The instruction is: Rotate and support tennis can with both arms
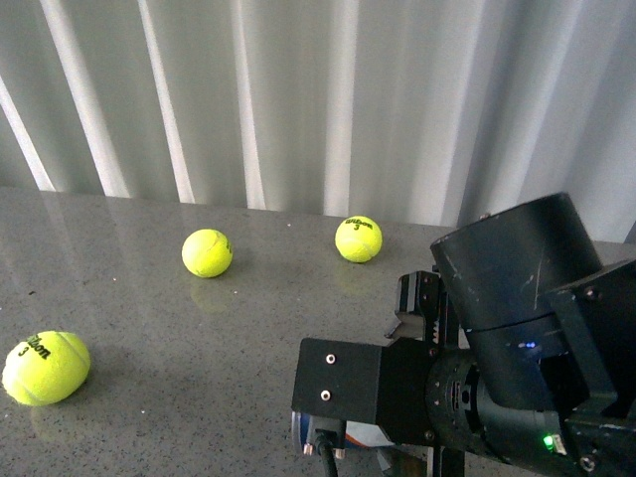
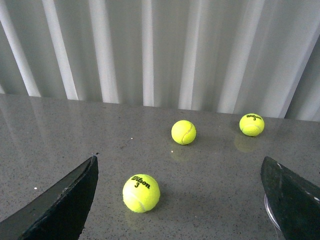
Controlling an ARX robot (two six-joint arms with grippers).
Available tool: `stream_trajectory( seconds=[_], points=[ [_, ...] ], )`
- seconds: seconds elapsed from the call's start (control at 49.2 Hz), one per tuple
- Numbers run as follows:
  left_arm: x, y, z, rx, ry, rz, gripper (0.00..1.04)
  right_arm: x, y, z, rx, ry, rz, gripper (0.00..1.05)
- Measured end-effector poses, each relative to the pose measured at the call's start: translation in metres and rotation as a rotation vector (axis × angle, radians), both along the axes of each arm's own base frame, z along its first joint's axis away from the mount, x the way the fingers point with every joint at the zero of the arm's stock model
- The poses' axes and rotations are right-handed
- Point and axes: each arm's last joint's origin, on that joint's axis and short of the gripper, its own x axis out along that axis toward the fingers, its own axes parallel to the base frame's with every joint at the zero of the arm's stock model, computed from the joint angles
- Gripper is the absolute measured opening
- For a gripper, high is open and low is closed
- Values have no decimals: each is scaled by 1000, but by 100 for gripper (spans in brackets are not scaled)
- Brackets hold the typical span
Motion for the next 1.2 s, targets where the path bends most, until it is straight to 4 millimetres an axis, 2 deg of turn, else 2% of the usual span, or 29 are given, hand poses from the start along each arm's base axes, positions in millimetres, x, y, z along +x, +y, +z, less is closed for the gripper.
stream_trajectory(
  seconds=[0.142, 0.325, 0.529, 0.712, 0.814, 0.875, 0.997, 1.139, 1.2],
  points=[
    [0, 0, 0, 0, 0, 0, 98, -11, -3, 28, 73, -1, -7, 98],
    [0, 0, 0, 0, 0, 0, 98, -26, -13, 52, 137, -26, -19, 98],
    [0, 0, 0, 0, 0, 0, 98, -31, -30, 82, 251, -113, -86, 98],
    [0, 0, 0, 0, 0, 0, 98, -35, -57, 138, 471, -300, -301, 98],
    [0, 0, 0, 0, 0, 0, 98, -51, -85, 176, 667, -461, -490, 98],
    [0, 0, 0, 0, 0, 0, 98, -60, -97, 186, 739, -508, -579, 98],
    [0, 0, 0, 0, 0, 0, 98, -82, -128, 195, 902, -596, -804, 98],
    [0, 0, 0, 0, 0, 0, 98, -108, -164, 184, 1026, -663, -1019, 97],
    [0, 0, 0, 0, 0, 0, 98, -122, -177, 170, 1106, -560, -920, 84]
  ],
)
